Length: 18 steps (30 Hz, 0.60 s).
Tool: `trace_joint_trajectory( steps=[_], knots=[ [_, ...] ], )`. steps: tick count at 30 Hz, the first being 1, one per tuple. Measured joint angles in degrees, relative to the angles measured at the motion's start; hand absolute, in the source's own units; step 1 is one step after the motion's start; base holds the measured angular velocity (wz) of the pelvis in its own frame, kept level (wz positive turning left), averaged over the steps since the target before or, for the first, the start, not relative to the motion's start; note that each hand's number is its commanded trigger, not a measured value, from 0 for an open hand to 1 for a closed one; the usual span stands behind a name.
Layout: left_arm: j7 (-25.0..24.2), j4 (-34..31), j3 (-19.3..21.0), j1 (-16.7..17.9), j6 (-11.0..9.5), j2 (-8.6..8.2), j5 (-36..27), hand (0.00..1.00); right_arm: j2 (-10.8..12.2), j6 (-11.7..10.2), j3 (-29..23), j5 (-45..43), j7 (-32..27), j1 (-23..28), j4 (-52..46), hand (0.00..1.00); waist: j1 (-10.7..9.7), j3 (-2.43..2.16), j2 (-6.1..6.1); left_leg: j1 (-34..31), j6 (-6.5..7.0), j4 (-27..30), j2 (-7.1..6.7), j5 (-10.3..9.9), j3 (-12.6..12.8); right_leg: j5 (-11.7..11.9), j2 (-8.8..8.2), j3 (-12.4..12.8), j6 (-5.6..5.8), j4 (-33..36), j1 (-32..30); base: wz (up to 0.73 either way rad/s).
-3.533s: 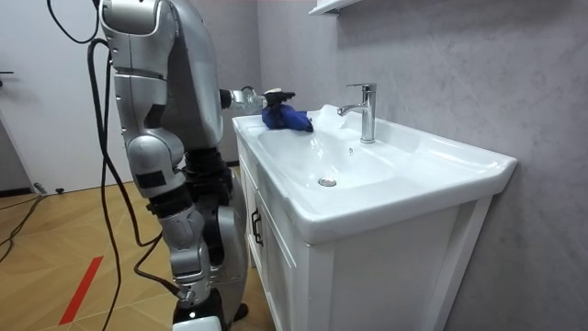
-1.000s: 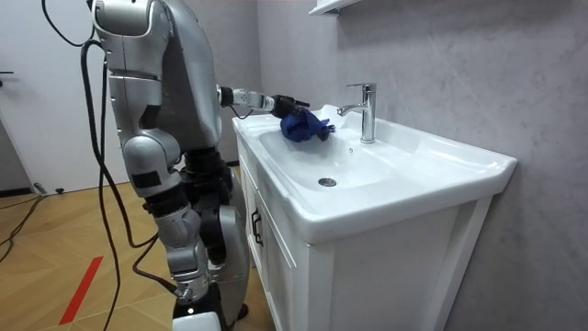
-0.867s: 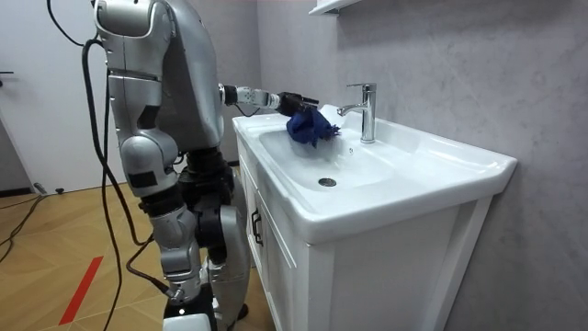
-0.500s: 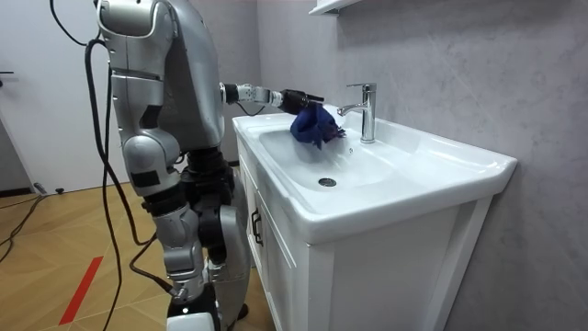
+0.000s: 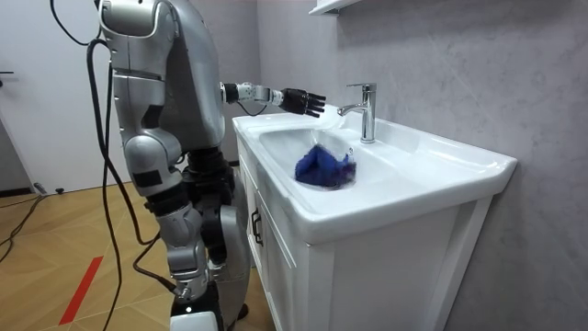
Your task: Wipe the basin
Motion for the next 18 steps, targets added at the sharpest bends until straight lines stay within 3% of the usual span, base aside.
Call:
trace_joint_trajectory(
  steps=[13, 18],
  knots=[
    [-1.33, 0.00, 0.00, 0.00, 0.17, 0.01, -0.59, 0.00, 0.00, 0.11, -0.04, -0.02, 0.00, 0.01, -0.20, 0.00, 0.14, 0.01, -0.06, 0.11, 0.00, 0.03, 0.01, 0.00, 0.08, -0.04, -0.04, 0.07, 0.01, -0.09, -0.07, 0.00],
    [-2.17, 0.01, 0.44, 0.01, 0.17, 0.42, -5.00, 0.00, -0.02, 0.03, -0.17, -2.06, 0.04, 0.00, 0.20, 0.00, 0.44, -0.17, 0.23, 0.24, 0.00, 0.04, 0.04, 0.00, 0.29, -0.03, -0.03, 0.21, 0.00, -0.06, -0.02, 0.00]
  ],
)
